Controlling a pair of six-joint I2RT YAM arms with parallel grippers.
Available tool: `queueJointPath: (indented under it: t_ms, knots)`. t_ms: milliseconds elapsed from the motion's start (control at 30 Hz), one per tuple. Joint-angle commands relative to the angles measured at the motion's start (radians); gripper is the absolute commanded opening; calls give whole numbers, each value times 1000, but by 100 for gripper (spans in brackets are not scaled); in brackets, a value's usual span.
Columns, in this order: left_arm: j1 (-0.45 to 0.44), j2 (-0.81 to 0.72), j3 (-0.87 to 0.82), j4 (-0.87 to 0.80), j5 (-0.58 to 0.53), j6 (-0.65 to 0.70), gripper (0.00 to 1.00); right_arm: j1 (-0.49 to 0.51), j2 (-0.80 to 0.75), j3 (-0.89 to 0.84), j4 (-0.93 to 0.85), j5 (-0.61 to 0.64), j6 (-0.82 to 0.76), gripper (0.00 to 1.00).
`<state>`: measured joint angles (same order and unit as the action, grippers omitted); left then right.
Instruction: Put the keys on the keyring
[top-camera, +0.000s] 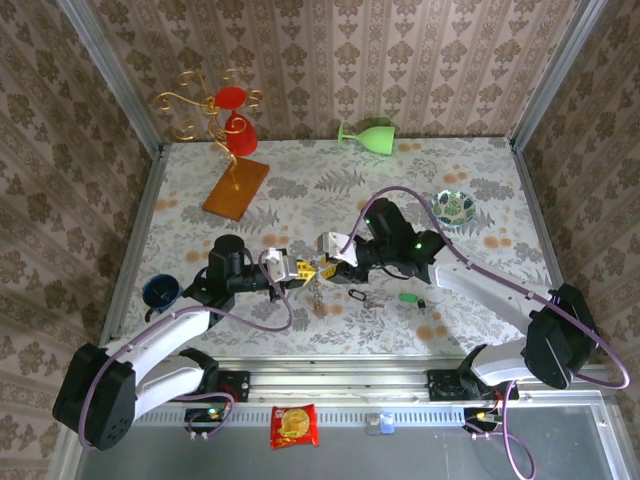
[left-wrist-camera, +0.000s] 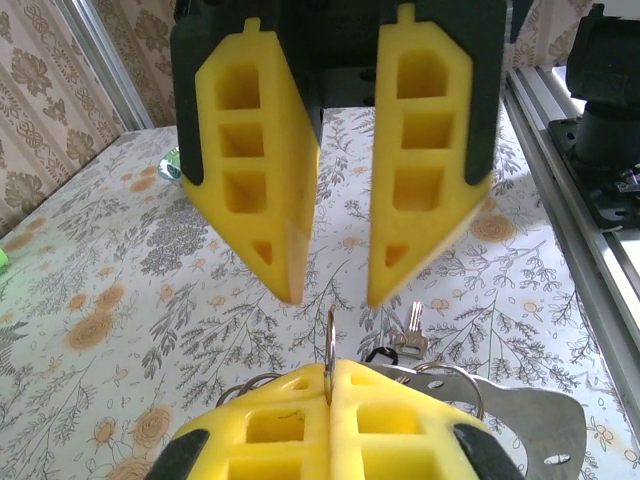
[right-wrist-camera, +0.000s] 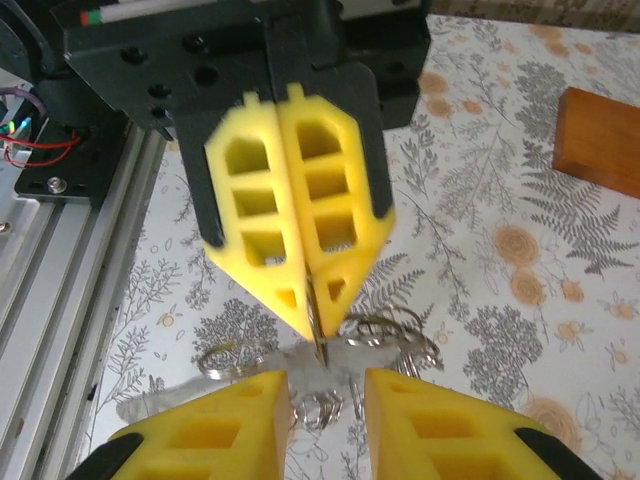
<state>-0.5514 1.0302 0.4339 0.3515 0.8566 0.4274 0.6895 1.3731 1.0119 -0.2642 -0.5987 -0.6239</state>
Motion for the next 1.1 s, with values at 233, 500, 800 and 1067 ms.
queueJointPath:
  t_ms: [233, 500, 800, 1067]
  knots:
    - [-5, 0, 23, 63, 31, 8, 0, 8, 7, -2, 49, -61, 18, 26]
    - [-5, 6, 23, 78, 40, -3, 0, 18, 41, 14, 48, -59, 7, 14]
    - [-7, 5, 33, 73, 7, -5, 12, 45, 50, 65, -36, -46, -44, 0]
    - [-18, -2, 61, -24, -21, 61, 8, 81, 83, 139, -166, 8, -113, 0]
